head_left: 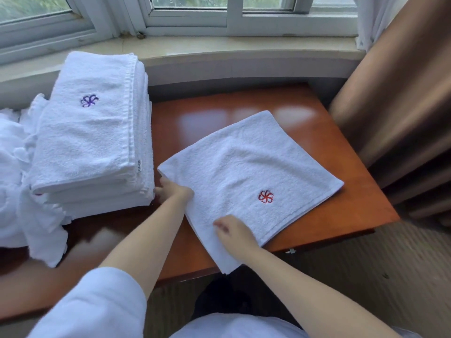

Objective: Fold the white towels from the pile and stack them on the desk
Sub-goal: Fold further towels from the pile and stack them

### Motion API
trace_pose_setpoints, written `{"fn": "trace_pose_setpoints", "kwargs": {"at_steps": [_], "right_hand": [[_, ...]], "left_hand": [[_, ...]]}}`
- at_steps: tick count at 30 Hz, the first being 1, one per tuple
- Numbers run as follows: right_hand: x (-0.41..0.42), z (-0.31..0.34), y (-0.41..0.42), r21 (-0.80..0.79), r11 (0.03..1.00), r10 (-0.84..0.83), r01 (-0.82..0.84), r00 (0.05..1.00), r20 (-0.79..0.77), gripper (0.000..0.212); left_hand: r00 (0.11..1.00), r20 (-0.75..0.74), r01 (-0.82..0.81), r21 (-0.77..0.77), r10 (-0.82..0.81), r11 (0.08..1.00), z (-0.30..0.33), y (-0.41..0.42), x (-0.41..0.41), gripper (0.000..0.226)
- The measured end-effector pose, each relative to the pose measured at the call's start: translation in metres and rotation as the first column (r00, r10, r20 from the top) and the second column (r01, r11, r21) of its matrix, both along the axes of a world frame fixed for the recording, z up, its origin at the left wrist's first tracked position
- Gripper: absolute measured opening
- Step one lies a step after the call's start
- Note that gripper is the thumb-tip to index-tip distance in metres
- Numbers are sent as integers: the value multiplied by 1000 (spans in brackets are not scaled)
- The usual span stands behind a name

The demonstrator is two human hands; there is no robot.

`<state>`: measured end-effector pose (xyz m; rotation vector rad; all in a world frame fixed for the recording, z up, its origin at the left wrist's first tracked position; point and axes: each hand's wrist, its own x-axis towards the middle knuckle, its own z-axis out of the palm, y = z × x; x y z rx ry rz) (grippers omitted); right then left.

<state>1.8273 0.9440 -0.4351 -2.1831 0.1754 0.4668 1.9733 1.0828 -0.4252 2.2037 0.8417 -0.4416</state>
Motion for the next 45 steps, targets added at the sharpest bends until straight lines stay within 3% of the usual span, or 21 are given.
{"fn": "trace_pose_setpoints", "kwargs": {"at_steps": [3, 6, 9, 12, 15, 18, 21, 24, 26, 30, 33, 36, 38, 42, 45], "right_hand": [[10, -2, -14, -228, 972, -33, 62, 991, 126, 33], [7, -7, -17, -481, 875, 17, 60, 988, 155, 35], [10, -3, -19, -512, 856, -16, 68, 994, 107, 30], [17, 5, -24, -468, 878, -89, 96, 995, 37, 35], [21, 3, -45, -527, 843, -16, 108, 984, 176, 33], [37, -2, -74, -572, 820, 68, 10, 991, 115, 53], [54, -4, -98, -675, 735, 117, -68, 993, 27, 58], [72, 2, -117, -800, 595, 6, 72, 996, 93, 47], [87, 9, -123, -770, 597, -122, 224, 974, 189, 44], [108, 16, -137, -582, 643, -420, 497, 865, 274, 33], [114, 19, -155, -447, 634, -665, 631, 740, 101, 37], [120, 24, -167, -458, 669, -679, 585, 732, -59, 52], [121, 28, -173, -410, 713, -663, 569, 737, -129, 49], [126, 30, -181, -250, 690, -723, 679, 660, -203, 27], [127, 35, -177, 0, 552, -814, 834, 538, -218, 32]], "left_hand": [[977, -115, -202, -260, 178, 944, 1, -14, -21, 77], [958, -220, -264, -442, 182, 857, 2, -14, -35, 61], [965, -69, -260, -384, 253, 886, -4, -5, -39, 50], [932, 133, -313, -173, 337, 934, -5, 7, -40, 41], [968, 99, -230, 1, 229, 973, -11, 17, -35, 44], [967, 85, -240, -40, 242, 970, -11, 18, -27, 49], [944, 118, -300, -85, 308, 950, -12, 13, -23, 46], [924, 168, -327, -120, 344, 937, -14, 10, -23, 38], [937, 181, -283, -102, 297, 954, -15, 8, -20, 35], [994, 109, 1, 34, -5, 999, -14, 12, -9, 36], [990, -42, 137, 126, -133, 982, -10, 20, 6, 33], [931, -267, 302, 182, -249, 936, -2, 22, 20, 37], [890, -341, 378, 180, -303, 908, 3, 19, 26, 41], [945, -241, 219, -33, -220, 975, 10, 13, 34, 43], [994, -109, -35, -170, 17, 985, 16, 11, 33, 39]]}}
